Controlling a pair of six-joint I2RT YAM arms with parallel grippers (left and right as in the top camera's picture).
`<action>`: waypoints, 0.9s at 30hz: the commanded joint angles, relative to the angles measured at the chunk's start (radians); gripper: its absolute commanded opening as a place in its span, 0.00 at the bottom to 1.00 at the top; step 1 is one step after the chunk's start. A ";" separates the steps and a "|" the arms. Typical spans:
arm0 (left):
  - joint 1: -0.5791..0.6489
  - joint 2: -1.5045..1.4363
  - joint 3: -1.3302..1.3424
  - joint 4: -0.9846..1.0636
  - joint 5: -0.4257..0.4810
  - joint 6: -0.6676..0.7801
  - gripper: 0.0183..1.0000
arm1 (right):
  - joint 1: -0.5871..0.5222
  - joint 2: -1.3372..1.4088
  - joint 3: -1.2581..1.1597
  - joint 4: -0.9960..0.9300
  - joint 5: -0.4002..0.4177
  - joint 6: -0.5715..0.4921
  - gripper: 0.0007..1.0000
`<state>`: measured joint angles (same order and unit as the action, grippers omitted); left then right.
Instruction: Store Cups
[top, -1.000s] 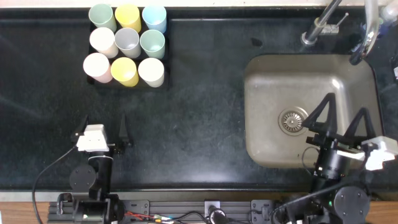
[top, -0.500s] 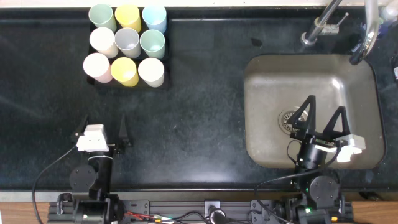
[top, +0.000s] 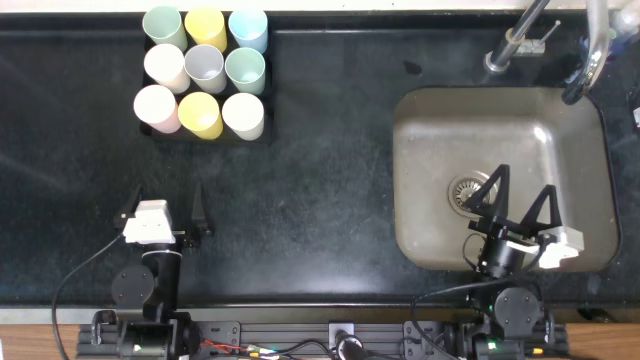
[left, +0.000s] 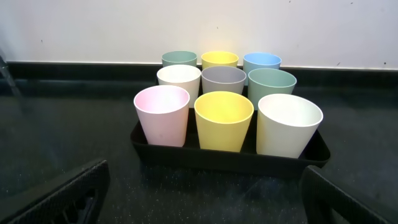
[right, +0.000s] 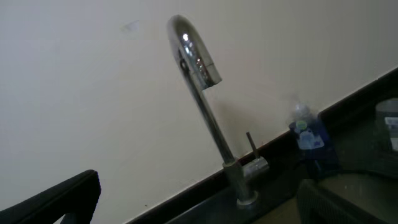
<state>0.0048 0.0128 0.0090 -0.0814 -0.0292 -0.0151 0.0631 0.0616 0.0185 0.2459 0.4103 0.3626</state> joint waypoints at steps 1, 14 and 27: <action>0.006 -0.010 -0.001 -0.003 0.009 0.019 1.00 | -0.049 -0.017 -0.014 0.004 0.006 -0.004 1.00; 0.006 -0.010 -0.001 -0.003 0.009 0.019 1.00 | -0.063 -0.059 -0.014 -0.114 0.006 -0.004 1.00; 0.006 -0.010 -0.001 -0.003 0.009 0.019 1.00 | -0.063 -0.059 -0.014 -0.287 0.006 -0.004 1.00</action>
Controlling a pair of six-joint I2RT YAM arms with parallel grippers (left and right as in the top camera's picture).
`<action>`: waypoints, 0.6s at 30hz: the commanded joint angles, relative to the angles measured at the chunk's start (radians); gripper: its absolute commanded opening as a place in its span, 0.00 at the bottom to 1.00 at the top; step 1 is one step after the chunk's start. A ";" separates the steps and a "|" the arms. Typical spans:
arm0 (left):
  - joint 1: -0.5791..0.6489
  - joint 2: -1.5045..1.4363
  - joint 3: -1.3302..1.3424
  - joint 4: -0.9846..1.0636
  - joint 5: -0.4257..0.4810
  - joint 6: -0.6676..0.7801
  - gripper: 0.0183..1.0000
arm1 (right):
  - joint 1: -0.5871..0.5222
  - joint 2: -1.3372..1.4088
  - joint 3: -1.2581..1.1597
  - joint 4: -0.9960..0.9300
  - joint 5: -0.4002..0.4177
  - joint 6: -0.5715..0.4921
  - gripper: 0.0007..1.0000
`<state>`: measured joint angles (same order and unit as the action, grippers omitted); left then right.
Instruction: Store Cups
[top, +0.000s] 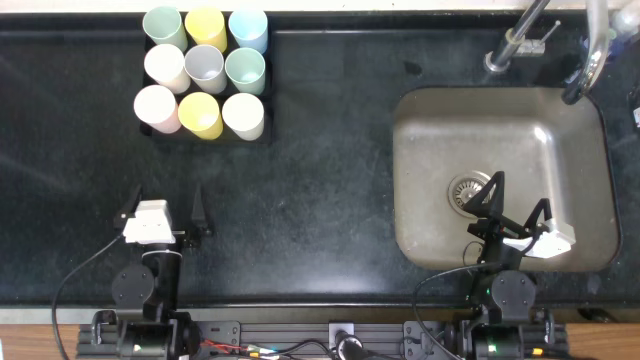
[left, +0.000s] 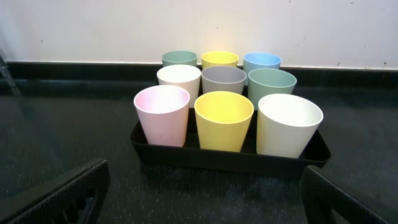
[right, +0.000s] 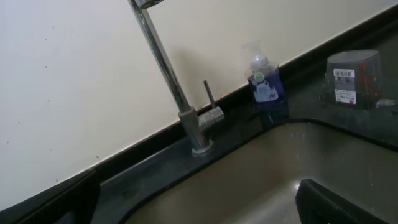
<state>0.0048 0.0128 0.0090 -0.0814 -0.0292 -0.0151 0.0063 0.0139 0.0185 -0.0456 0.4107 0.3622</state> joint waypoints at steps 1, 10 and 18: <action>0.006 -0.010 -0.001 -0.003 0.009 0.019 1.00 | -0.006 -0.011 -0.014 0.005 0.005 -0.003 1.00; 0.006 -0.010 -0.001 -0.003 0.009 0.019 1.00 | -0.006 -0.011 -0.014 0.003 -0.029 -0.007 1.00; 0.006 -0.010 -0.001 -0.003 0.009 0.019 1.00 | -0.005 -0.011 -0.014 -0.027 -0.483 -0.344 1.00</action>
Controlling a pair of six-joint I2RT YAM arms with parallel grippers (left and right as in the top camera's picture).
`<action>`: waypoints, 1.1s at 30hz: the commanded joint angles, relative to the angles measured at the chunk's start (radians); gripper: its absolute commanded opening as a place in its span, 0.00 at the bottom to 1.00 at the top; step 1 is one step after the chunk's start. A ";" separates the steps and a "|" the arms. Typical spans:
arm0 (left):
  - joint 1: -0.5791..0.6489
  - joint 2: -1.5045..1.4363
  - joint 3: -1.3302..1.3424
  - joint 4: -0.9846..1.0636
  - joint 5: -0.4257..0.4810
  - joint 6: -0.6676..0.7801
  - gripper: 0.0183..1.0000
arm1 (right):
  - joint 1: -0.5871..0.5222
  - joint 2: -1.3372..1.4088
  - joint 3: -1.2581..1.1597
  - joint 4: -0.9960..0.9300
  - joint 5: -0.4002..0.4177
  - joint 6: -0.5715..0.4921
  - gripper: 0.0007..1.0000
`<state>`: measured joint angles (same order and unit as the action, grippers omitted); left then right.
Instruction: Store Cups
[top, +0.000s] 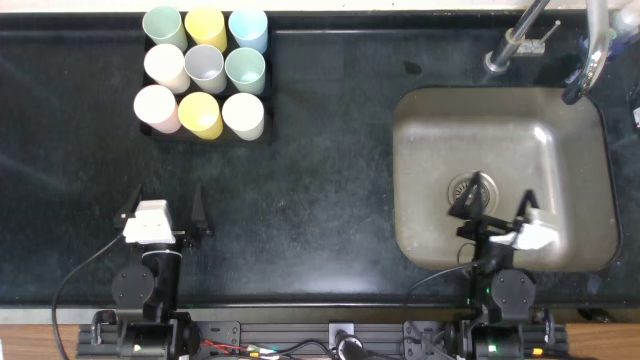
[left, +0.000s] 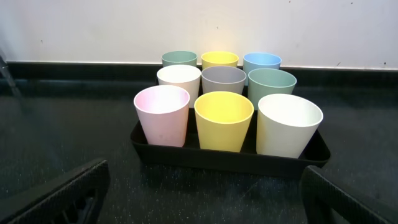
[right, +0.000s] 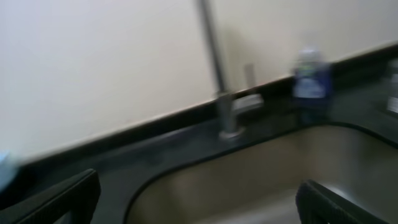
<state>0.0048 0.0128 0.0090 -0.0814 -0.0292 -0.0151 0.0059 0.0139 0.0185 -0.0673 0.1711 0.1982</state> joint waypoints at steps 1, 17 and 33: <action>0.006 -0.010 -0.001 -0.003 0.009 0.019 1.00 | -0.005 -0.011 -0.014 -0.006 -0.232 -0.179 1.00; 0.006 -0.010 -0.001 -0.003 0.009 0.019 1.00 | -0.006 -0.010 -0.014 -0.010 -0.181 -0.201 1.00; 0.006 -0.010 -0.001 -0.003 0.009 0.019 1.00 | -0.006 -0.010 -0.014 -0.010 -0.181 -0.201 1.00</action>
